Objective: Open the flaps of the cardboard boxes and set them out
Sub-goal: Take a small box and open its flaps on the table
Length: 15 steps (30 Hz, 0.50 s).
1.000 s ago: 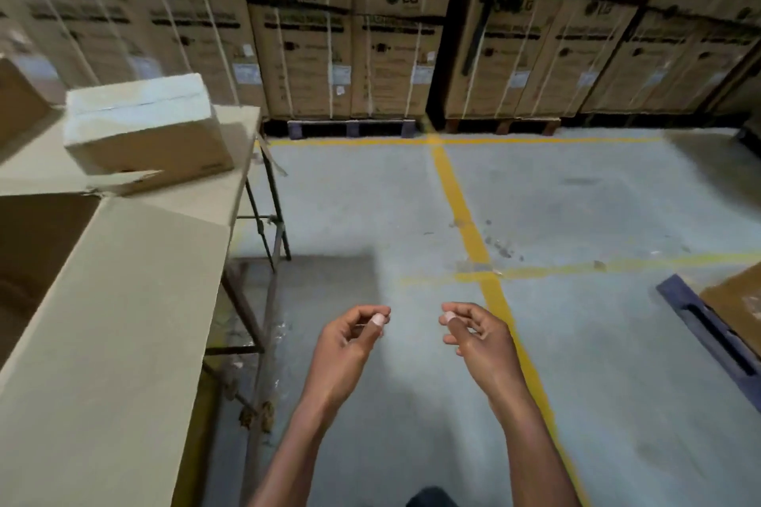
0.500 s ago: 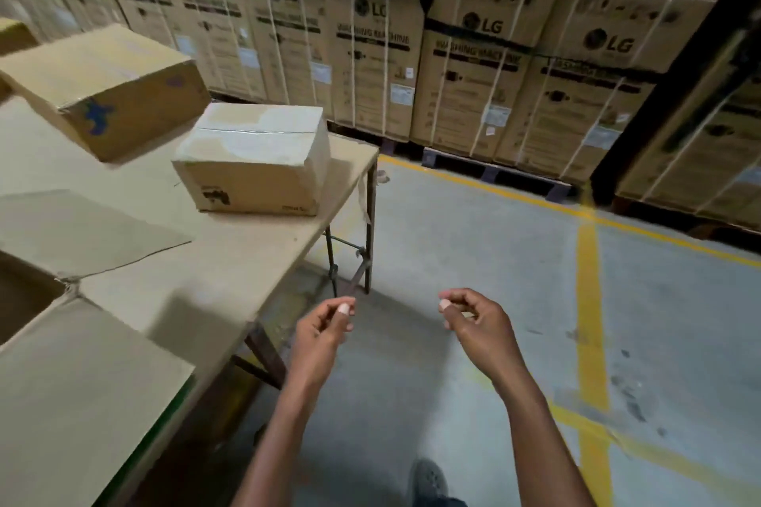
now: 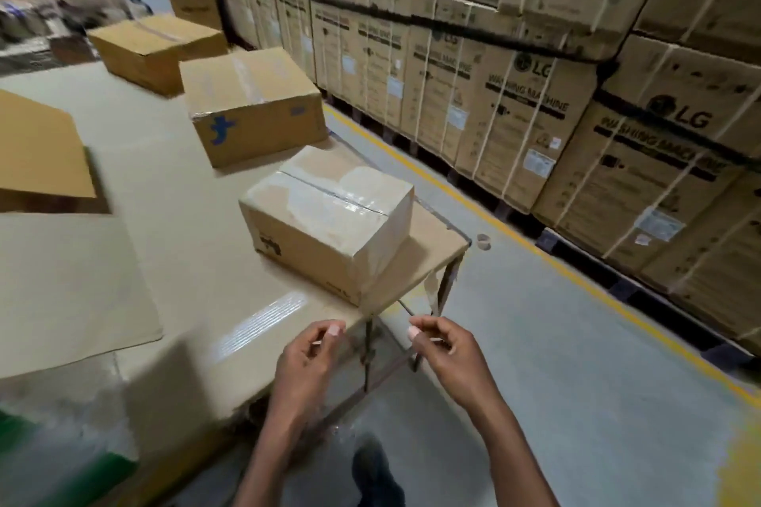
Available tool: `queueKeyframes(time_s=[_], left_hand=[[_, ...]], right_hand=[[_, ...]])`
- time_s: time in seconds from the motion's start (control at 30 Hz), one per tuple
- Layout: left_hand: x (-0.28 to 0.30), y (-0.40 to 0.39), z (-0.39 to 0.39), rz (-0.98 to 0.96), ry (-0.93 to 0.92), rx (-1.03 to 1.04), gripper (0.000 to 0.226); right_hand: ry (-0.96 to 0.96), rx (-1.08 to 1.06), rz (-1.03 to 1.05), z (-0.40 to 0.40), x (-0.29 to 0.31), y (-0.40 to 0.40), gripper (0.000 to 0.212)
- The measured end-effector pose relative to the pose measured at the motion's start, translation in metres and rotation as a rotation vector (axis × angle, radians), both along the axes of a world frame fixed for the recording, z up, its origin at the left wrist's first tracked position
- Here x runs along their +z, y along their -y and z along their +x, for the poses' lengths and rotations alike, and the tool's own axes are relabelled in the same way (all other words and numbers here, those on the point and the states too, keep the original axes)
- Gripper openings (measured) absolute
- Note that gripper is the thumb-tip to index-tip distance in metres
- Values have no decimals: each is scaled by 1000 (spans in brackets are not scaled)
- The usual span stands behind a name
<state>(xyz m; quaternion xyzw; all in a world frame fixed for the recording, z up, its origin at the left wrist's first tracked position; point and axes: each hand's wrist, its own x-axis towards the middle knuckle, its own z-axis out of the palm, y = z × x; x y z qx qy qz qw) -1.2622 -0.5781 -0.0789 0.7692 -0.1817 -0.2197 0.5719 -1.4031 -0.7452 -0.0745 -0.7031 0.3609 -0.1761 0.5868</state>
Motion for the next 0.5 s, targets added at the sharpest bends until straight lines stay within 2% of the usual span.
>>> queueKeyframes(time_s=[0.1, 0.2, 0.27, 0.4, 0.5], left_hand=[[3, 41, 43, -8, -4, 178, 18], [1, 79, 81, -51, -95, 310, 49], [1, 101, 104, -86, -145, 360, 62], [2, 133, 131, -137, -181, 420, 62], [-3, 145, 148, -120, -185, 495, 78]], right_hand=[[13, 108, -48, 45, 9, 45, 18], [21, 170, -99, 91, 23, 87, 18], [34, 187, -157, 123, 31, 112, 18], [2, 272, -209, 173, 43, 153, 21], [16, 324, -297, 214, 49, 184, 20]])
